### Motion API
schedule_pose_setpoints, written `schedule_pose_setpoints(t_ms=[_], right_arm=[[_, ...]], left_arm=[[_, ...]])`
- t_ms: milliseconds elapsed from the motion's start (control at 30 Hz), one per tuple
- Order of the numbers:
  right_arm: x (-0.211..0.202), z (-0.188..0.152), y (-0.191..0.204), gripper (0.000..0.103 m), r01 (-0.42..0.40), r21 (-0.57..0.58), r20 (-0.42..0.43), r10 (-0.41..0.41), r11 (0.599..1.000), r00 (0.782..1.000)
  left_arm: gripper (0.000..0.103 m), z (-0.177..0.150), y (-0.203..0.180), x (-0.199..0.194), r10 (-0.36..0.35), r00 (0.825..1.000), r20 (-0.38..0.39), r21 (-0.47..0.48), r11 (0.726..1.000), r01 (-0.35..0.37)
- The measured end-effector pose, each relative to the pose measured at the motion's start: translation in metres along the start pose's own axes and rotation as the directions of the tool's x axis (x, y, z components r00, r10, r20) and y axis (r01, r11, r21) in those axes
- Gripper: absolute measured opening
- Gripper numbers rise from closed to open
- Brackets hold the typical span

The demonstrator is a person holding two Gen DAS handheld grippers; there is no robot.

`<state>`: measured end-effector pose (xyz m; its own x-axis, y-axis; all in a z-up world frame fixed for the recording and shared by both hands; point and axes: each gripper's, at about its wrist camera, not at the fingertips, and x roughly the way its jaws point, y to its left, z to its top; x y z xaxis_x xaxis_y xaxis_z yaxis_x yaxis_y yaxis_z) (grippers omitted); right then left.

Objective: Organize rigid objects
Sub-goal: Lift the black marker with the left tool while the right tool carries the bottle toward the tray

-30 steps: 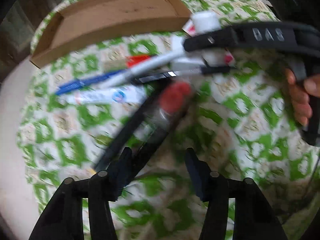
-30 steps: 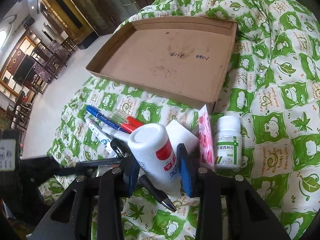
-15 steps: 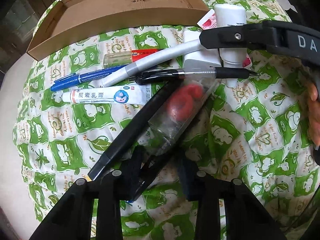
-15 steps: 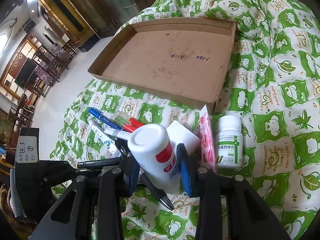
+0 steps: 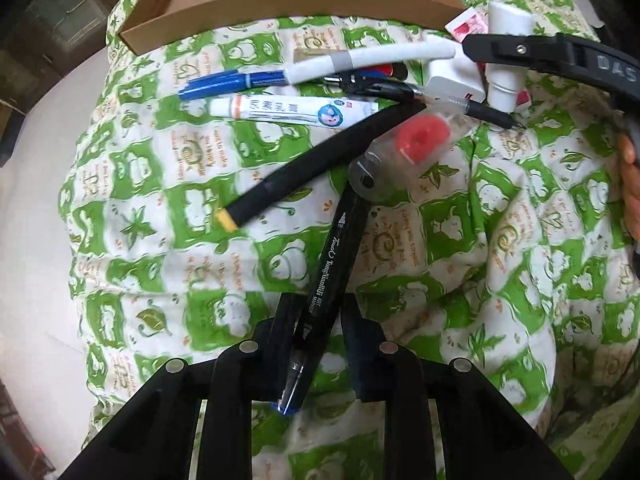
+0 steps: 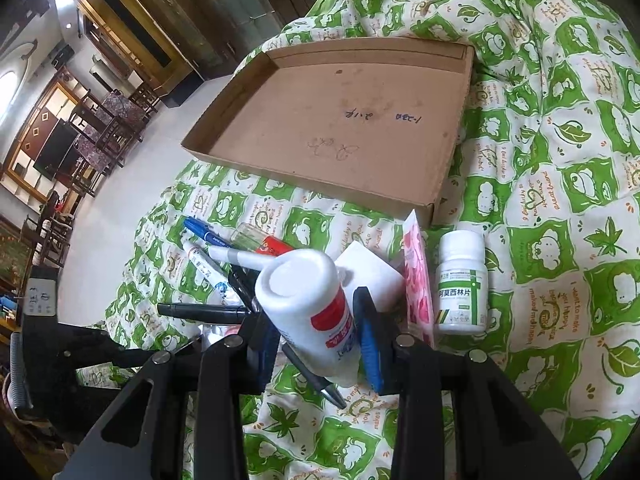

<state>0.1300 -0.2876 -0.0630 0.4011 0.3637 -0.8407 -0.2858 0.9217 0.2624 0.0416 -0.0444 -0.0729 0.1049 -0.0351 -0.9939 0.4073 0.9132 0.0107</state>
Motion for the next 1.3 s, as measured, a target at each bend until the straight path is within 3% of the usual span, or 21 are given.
schedule_pose_setpoints(t_ms=[200, 433, 700, 967, 1133, 1167, 1300], right_arm=[[0.001, -0.001, 0.0, 0.034, 0.001, 0.005, 0.001, -0.001, 1.0, 1.0], [0.0, -0.001, -0.001, 0.034, -0.001, 0.004, 0.003, 0.001, 1.0, 1.0], [-0.001, -0.001, -0.002, 0.034, -0.003, 0.004, 0.007, 0.003, 1.0, 1.0], [0.0, -0.002, -0.001, 0.034, 0.004, 0.0, 0.003, -0.004, 1.0, 1.0], [0.0, -0.002, -0.001, 0.034, 0.003, -0.001, 0.004, -0.002, 1.0, 1.0], [0.0, -0.001, -0.001, 0.034, 0.003, -0.001, 0.003, -0.003, 1.0, 1.0], [-0.001, -0.001, -0.001, 0.034, 0.0, -0.002, 0.01, 0.0, 1.0, 1.0]], left_arm=[[0.024, 0.039, -0.01, 0.029, 0.014, 1.0, 0.012, -0.018, 1.0, -0.014], [0.015, 0.04, -0.012, 0.015, -0.023, 0.998, 0.067, -0.019, 1.0, 0.024], [0.014, 0.041, -0.021, -0.003, -0.077, 0.991, 0.106, -0.036, 0.996, 0.081], [0.015, 0.06, -0.021, 0.041, -0.019, 1.0, 0.024, -0.078, 0.997, 0.021], [0.014, 0.067, -0.032, 0.048, 0.031, 0.997, 0.065, -0.049, 0.998, -0.028], [0.014, 0.074, -0.049, 0.046, 0.041, 0.997, 0.07, -0.05, 0.998, -0.038], [0.014, 0.066, -0.059, 0.037, 0.066, 0.992, 0.106, -0.048, 0.997, -0.061]])
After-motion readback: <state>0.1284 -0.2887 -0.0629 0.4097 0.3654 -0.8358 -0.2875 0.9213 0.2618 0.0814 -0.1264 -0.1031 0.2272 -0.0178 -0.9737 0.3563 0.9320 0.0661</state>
